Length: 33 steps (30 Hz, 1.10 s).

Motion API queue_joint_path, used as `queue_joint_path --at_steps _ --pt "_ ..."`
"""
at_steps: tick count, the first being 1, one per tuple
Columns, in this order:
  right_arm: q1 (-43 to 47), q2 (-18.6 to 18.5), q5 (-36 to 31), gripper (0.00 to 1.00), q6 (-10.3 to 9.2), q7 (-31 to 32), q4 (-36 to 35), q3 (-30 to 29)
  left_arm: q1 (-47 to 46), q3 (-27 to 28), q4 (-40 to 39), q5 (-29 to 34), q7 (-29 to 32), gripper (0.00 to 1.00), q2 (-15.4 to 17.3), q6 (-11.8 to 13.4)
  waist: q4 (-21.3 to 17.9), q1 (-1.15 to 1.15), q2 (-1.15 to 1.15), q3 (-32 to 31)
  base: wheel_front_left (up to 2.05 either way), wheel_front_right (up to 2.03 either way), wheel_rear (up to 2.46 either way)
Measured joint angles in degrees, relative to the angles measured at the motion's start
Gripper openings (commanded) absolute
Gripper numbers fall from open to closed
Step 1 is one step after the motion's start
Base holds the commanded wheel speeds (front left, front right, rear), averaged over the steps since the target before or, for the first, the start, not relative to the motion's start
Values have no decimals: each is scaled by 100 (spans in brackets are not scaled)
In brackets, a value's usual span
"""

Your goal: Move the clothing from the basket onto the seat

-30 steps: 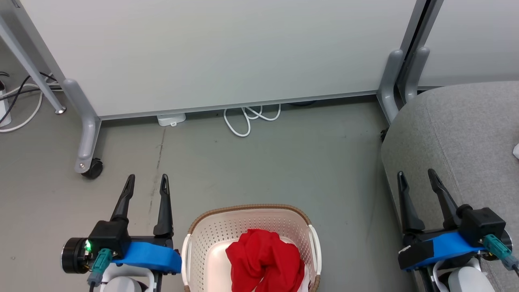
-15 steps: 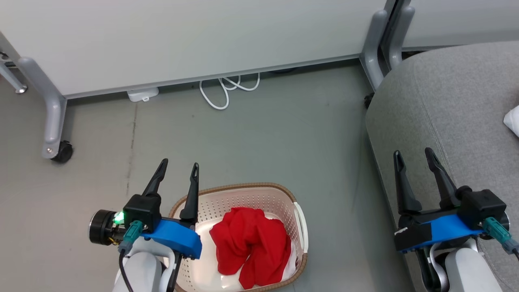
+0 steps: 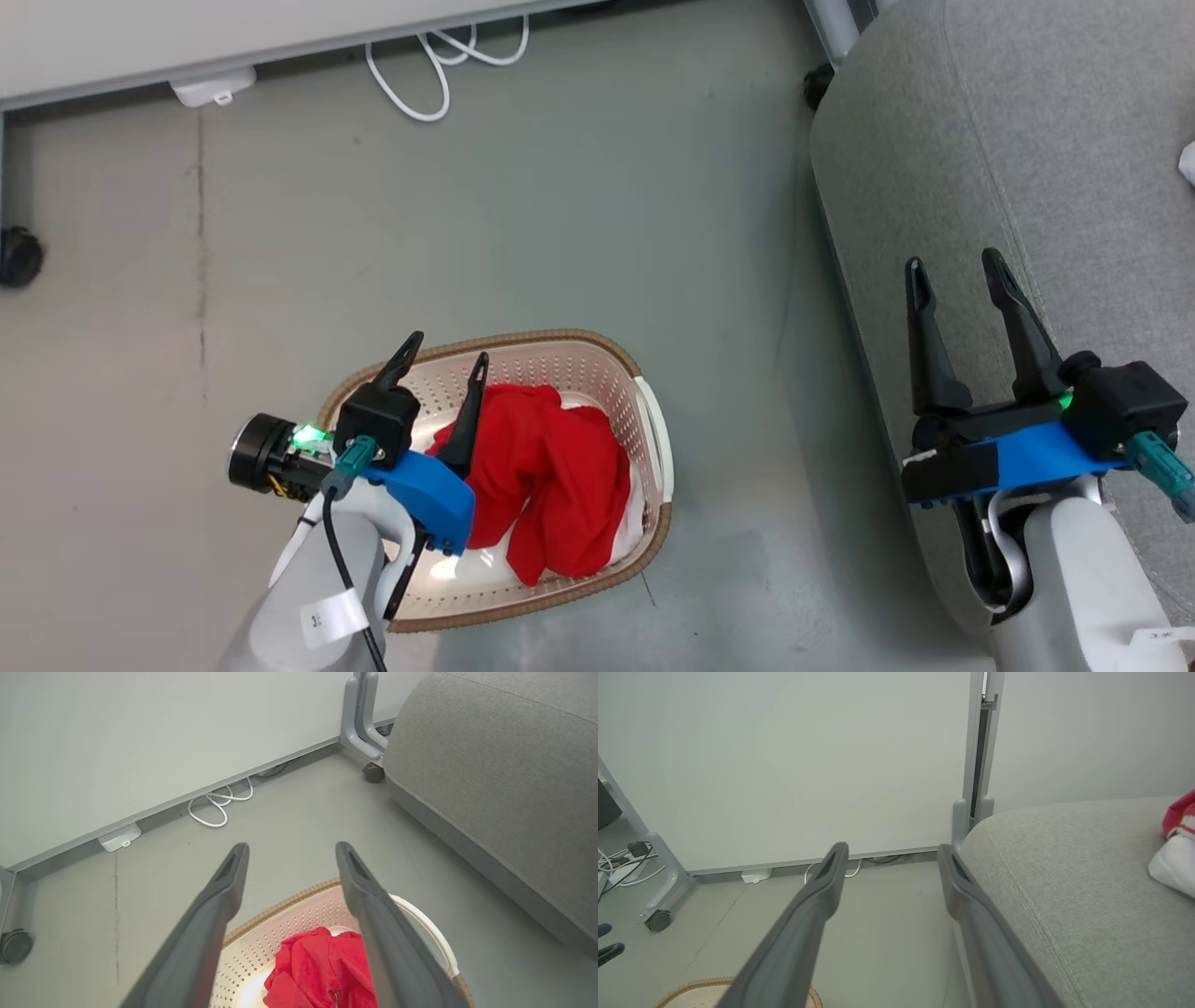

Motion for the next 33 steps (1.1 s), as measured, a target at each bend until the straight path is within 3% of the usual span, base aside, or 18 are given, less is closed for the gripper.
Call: queue_joint_path --at_steps 25,33 --pt "-987 9 -1 100 0 1 -361 43 -2175 -1415 2951 110 59 100 230 -23 -320 0 0 2246 0 0 0" --pt "-1116 8 -26 100 0 1 -501 -7 -2670 -1642 3275 252 285 100 248 13 -355 0 0 2812 0 0 0"
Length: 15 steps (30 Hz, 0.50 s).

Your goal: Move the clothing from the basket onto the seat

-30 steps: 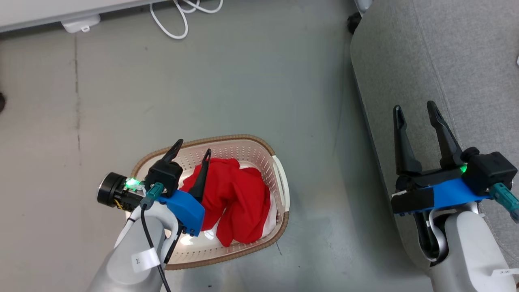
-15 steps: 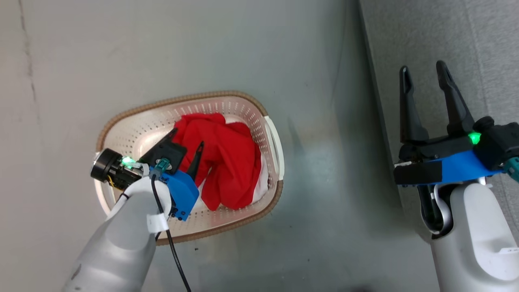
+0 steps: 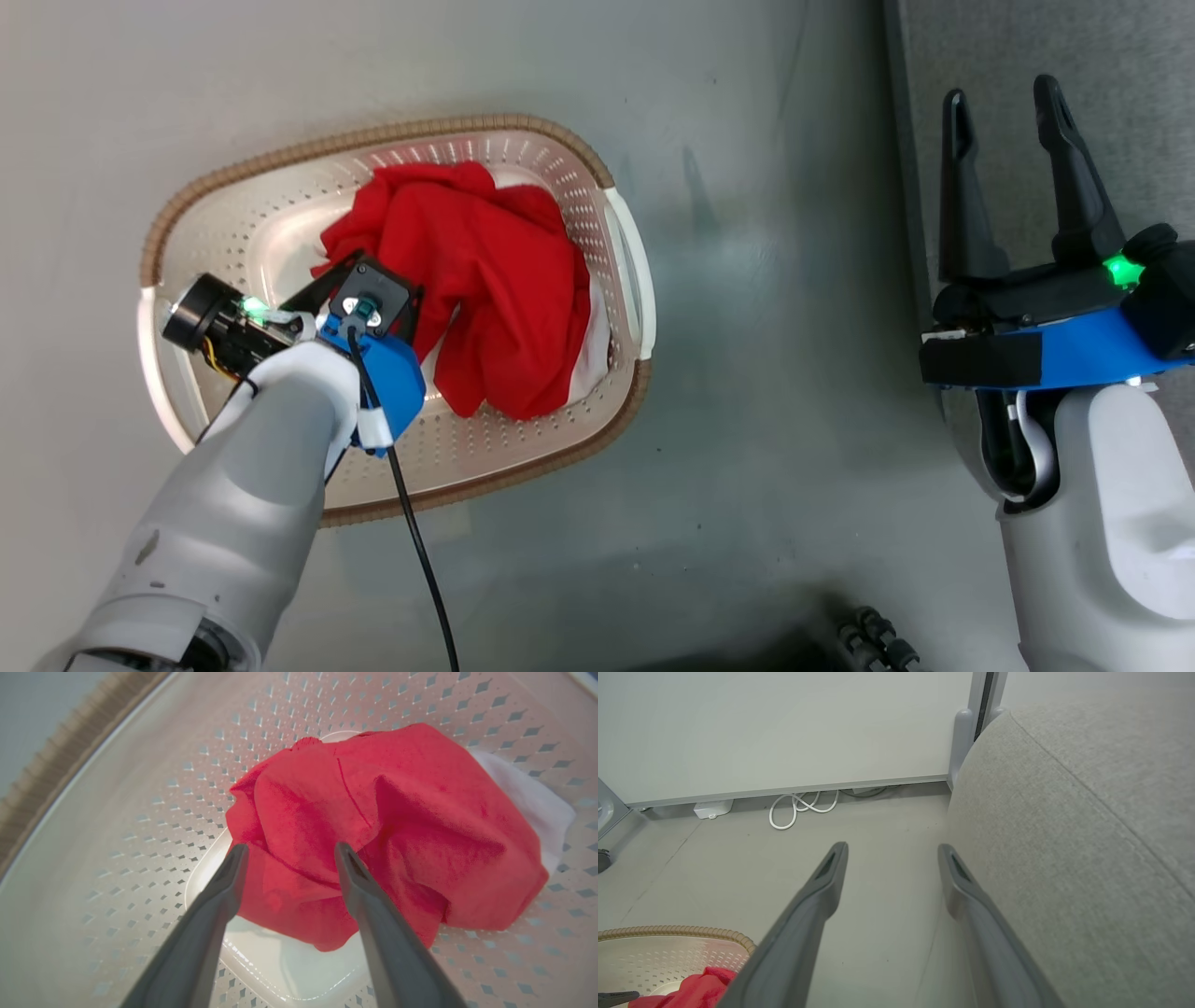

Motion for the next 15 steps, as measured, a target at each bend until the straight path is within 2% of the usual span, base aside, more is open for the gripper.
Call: queue_joint_path --at_steps 15 --pt "-215 -5 -44 100 0 0 -502 20 -789 -235 122 89 918 100 78 202 -77 0 0 1059 0 0 0"
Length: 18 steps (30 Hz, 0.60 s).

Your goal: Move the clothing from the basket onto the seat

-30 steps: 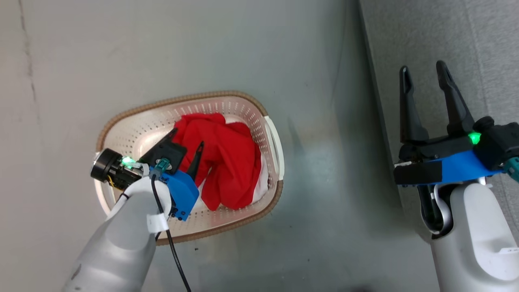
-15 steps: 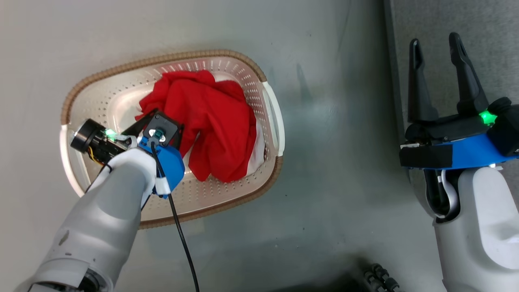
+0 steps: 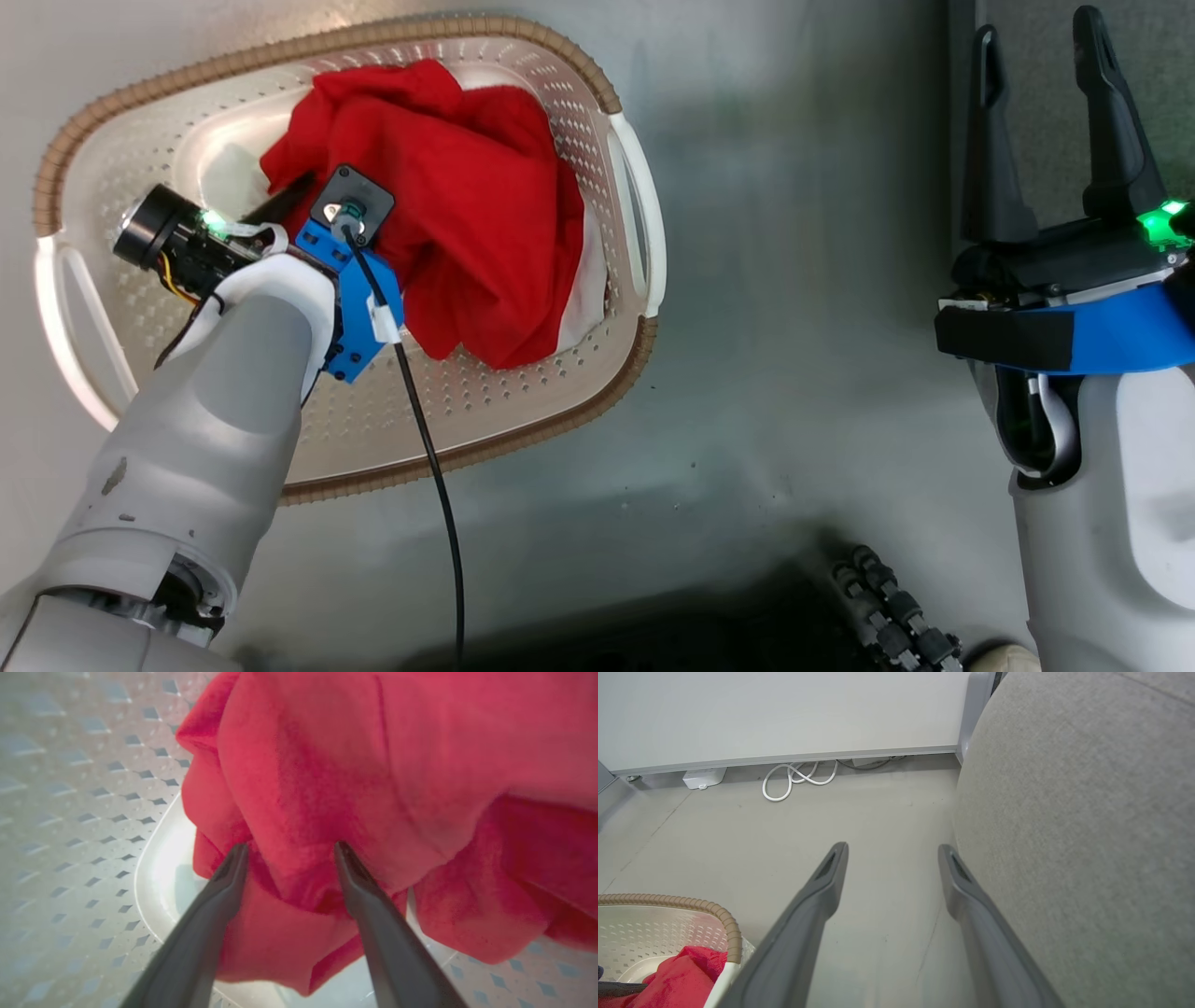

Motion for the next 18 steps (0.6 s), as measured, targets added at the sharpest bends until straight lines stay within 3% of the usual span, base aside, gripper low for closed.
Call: queue_joint_path --at_steps 7,8,9,10,18 --pt "-8 1 -12 100 0 -1 -122 -40 -142 -140 11 45 303 100 -8 7 -82 0 0 250 0 0 0" --pt "-16 2 -18 100 0 -1 -130 -38 -163 -142 12 34 347 56 -12 20 -93 0 0 267 0 0 0" --pt "-26 4 -18 100 0 -1 -132 -34 -185 -146 13 21 364 37 -14 29 -105 0 0 280 0 0 0" --pt "-31 5 -18 100 0 -1 -132 -32 -202 -164 12 21 409 0 -18 30 -118 0 0 289 0 0 0" --pt "-96 19 -18 100 1 0 -80 -29 -190 -211 16 -46 335 0 114 -22 -123 -1 0 221 0 0 0"
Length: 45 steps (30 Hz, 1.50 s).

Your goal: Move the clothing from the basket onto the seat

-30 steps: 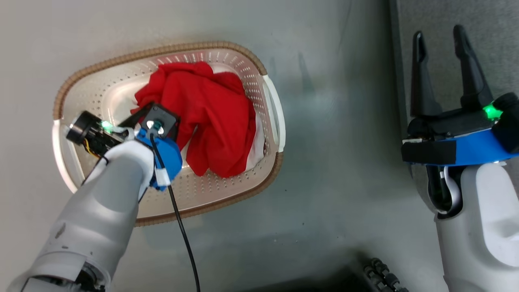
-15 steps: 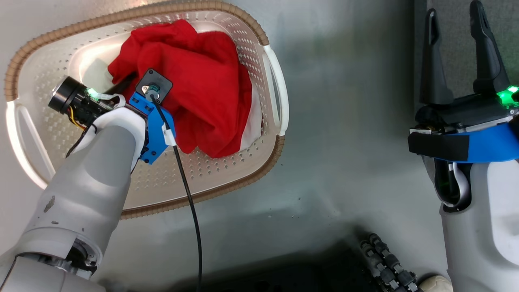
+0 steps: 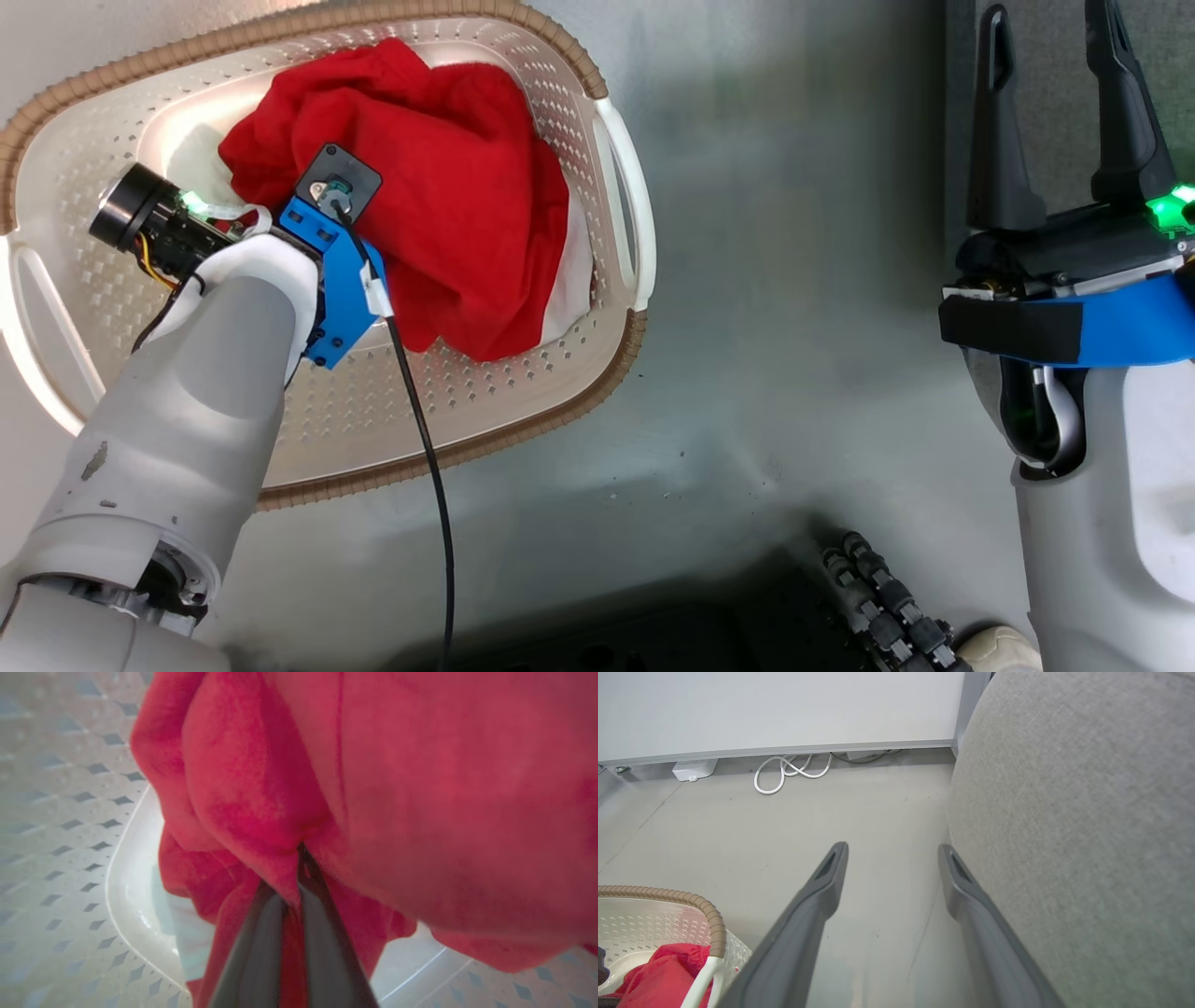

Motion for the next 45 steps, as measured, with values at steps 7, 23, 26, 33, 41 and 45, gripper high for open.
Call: queue_joint_path --at_steps 7,23,26,33,41,45 --pt "-18 0 1 100 0 0 97 -36 73 -67 2 -73 -153 0 -43 -15 37 0 0 -217 0 0 0" --pt "77 -4 23 100 -1 -1 332 -7 351 -142 4 -325 -810 0 -457 -58 228 0 0 -1091 0 0 0" --pt "143 -14 27 100 -1 0 394 13 400 -138 3 -398 -1012 0 -520 -59 279 0 0 -1317 0 0 0" --pt "313 -37 29 100 -1 -1 504 41 564 -119 -43 -600 -1374 0 -656 -62 408 0 0 -1872 0 0 0" --pt "554 -89 31 100 -1 0 647 26 815 -103 -316 -780 -1516 0 -691 -11 553 -1 0 -2528 0 0 0" --pt "698 -93 37 100 -1 0 703 1 900 -82 -704 -845 -1532 0 -697 20 623 -1 0 -2857 0 0 0"
